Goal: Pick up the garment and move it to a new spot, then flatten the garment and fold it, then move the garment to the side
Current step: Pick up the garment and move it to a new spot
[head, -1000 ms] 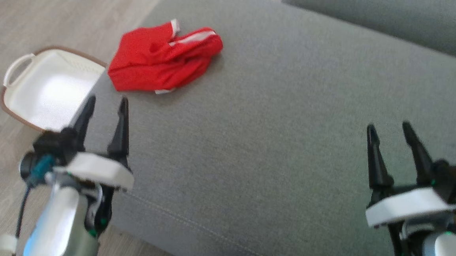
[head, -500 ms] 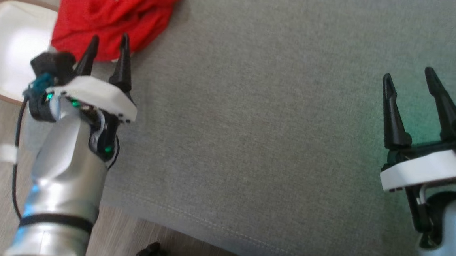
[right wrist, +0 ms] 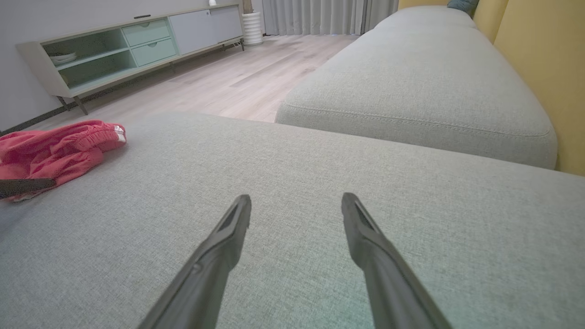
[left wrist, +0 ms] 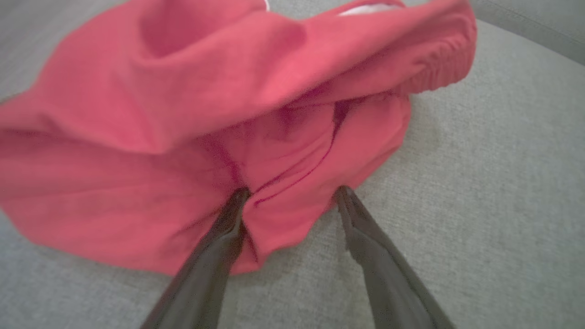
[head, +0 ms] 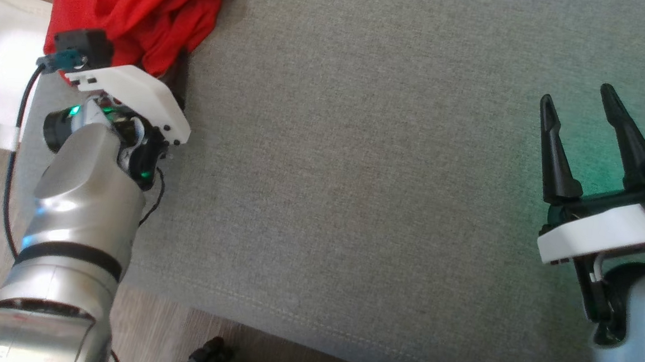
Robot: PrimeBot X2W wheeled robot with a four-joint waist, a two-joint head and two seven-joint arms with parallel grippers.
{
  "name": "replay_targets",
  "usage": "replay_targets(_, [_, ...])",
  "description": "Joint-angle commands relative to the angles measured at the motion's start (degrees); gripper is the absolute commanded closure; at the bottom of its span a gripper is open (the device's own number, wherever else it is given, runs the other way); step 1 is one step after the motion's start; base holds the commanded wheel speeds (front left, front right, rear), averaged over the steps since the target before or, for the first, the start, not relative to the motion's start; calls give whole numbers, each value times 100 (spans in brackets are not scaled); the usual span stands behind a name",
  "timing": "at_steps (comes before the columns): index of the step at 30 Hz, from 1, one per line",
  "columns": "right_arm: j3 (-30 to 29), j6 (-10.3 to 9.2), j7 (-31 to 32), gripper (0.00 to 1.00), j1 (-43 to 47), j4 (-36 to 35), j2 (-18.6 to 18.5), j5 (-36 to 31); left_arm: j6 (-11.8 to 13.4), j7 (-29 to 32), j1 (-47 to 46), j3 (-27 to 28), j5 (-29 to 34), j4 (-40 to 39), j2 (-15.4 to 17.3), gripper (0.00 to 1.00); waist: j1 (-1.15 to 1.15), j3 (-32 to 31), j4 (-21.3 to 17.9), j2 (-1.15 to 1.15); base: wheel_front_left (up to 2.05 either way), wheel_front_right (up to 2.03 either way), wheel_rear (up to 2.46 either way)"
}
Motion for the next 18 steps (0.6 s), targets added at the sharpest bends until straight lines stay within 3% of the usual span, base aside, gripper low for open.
replay_targets(1, [122,-5,-1,0,-48,-186,35,25,-33,-87,-36,53,-41,-47,327,77,0,-37,-17,0,0,0,0])
replay_targets(2, [111,-5,-21,0,-40,-170,42,31,-34,-195,-33,41,-74,-30,372,100,0,-78,-25,0,0,0,0])
replay_targets(6, [74,-5,-121,0,38,-61,86,69,-27,-736,51,101,-148,40,525,100,0,-345,-63,0,0,0,0])
replay_targets(11, [129,-5,-307,0,124,88,159,99,165,-1006,308,176,-77,-255,688,100,0,-795,-136,0,0,0,0])
replay_targets(18, [108,-5,-575,0,381,326,261,261,598,-1026,1299,414,289,-2158,886,100,0,-1529,-186,0,0,0,0])
